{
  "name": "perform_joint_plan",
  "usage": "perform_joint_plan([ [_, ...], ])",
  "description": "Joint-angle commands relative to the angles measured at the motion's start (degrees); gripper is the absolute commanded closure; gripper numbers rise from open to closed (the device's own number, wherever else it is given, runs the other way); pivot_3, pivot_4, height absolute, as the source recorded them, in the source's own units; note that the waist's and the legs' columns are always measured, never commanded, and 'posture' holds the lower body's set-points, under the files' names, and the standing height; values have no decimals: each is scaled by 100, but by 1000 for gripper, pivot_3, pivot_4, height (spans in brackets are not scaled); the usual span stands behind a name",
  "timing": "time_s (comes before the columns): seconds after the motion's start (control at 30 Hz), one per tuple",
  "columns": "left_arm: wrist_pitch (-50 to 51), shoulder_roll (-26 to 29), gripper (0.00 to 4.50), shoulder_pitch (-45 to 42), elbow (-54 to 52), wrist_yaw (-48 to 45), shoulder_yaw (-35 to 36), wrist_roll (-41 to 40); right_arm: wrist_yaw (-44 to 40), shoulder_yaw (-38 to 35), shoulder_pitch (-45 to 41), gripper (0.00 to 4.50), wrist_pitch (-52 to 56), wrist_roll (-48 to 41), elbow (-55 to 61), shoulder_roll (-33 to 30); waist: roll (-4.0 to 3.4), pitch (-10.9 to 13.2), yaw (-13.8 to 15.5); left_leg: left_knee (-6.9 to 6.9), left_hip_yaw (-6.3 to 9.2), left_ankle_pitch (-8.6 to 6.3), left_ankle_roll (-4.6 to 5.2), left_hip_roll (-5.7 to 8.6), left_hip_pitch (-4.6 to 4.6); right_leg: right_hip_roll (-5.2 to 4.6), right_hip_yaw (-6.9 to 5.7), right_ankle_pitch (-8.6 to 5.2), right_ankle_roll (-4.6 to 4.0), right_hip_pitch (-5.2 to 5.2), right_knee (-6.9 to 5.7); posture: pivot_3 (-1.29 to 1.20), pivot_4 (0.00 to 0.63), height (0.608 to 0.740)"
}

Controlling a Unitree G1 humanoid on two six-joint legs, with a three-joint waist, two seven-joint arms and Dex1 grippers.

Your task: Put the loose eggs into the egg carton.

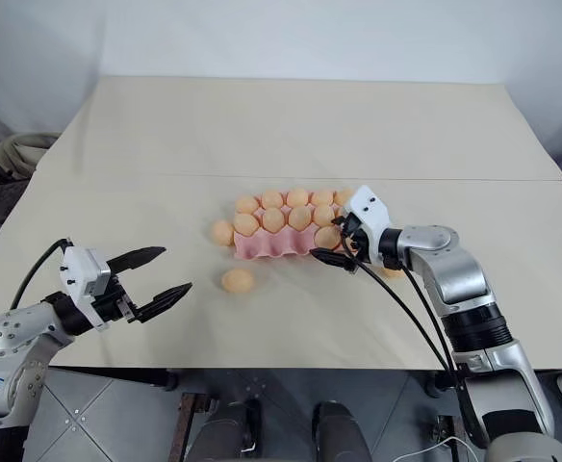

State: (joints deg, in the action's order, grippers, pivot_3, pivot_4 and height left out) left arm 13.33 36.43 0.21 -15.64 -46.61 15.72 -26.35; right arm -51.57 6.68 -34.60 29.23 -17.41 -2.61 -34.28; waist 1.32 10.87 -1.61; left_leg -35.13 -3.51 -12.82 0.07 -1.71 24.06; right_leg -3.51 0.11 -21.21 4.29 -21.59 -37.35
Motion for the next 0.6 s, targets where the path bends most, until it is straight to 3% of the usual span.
perform_joint_plan([
  [0.03, -21, 8, 0, -116, -49, -95, -81, -70, -423, -790, 599, 49, -557, -421, 781, -387, 0, 0, 19, -1, 2, 0, 1, 2, 0, -1, -2, 0, 0, 1, 1, 0, 150, 740],
  [0.27, -68, 121, 0, -360, 482, -368, -91, -81, -708, -2761, 2752, 49, -1307, -731, 1418, -1106, 1, -1, 34, -1, -1, 2, 5, 3, -4, 0, 1, 1, 3, 10, 3, 0, 150, 740],
  [0.4, -69, 158, 0, -495, 759, -485, -58, -89, -598, -3782, 3770, 49, -1699, -805, 1557, -1038, 1, 0, -18, 0, -9, 8, -1, 2, -28, 4, 11, 1, 2, 23, -8, 0, 150, 740],
  [0.6, -215, 269, 0, -702, 1154, -669, -47, 25, -583, -4488, 4808, 49, -2000, -981, 1605, -739, 4, 1, -20, 6, -17, -13, -35, -6, -114, 5, 19, -4, -7, 107, 0, 0, 150, 740],
])
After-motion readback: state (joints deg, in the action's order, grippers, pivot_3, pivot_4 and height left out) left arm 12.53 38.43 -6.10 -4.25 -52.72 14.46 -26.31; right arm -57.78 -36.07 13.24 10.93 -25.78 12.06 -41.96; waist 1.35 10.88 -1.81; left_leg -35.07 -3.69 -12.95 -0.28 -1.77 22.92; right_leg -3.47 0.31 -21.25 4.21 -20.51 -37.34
